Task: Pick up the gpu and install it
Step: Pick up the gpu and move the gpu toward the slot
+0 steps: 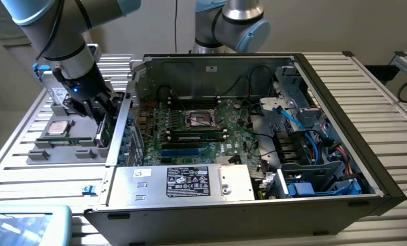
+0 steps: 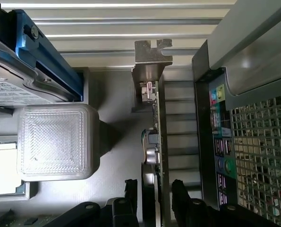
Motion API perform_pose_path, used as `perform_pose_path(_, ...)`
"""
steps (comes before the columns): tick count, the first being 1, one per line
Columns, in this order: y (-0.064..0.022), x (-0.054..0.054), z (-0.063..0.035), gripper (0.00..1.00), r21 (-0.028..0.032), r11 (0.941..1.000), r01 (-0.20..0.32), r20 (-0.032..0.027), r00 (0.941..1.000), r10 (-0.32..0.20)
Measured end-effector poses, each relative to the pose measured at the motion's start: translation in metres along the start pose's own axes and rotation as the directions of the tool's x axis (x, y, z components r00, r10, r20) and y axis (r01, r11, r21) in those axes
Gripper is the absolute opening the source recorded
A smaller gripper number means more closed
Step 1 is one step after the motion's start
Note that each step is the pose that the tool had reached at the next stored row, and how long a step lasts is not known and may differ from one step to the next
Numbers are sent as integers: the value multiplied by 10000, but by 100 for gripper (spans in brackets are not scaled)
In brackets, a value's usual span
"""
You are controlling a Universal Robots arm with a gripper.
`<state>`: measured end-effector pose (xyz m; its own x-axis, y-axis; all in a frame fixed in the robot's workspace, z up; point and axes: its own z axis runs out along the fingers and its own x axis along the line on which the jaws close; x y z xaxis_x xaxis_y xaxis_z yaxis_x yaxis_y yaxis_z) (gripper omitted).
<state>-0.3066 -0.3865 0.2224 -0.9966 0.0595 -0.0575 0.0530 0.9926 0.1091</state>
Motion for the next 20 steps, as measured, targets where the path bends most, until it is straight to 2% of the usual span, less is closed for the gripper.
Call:
perform_pose_path(3,-1,0,6,42,3,10000,-1,-5,10000,1)
perform_pose_path(4,-1,0,7,35,2,10000,-1,-5,10000,1)
perform_pose_path(5,-1,0,8,35,3,10000,-1,-6,10000,1)
perform_pose_path(6,-1,0,9,29,1,10000,0,-5,10000,0)
perform_pose_path(14,-4,6,5,29,-4,10000,-1,0,10000,1)
perform_pose_path(16,-4,12,-27,29,-26,10000,-2,-4,10000,2)
perform_pose_path(20,2,18,-127,29,-124,9999,-9,-11,10000,8)
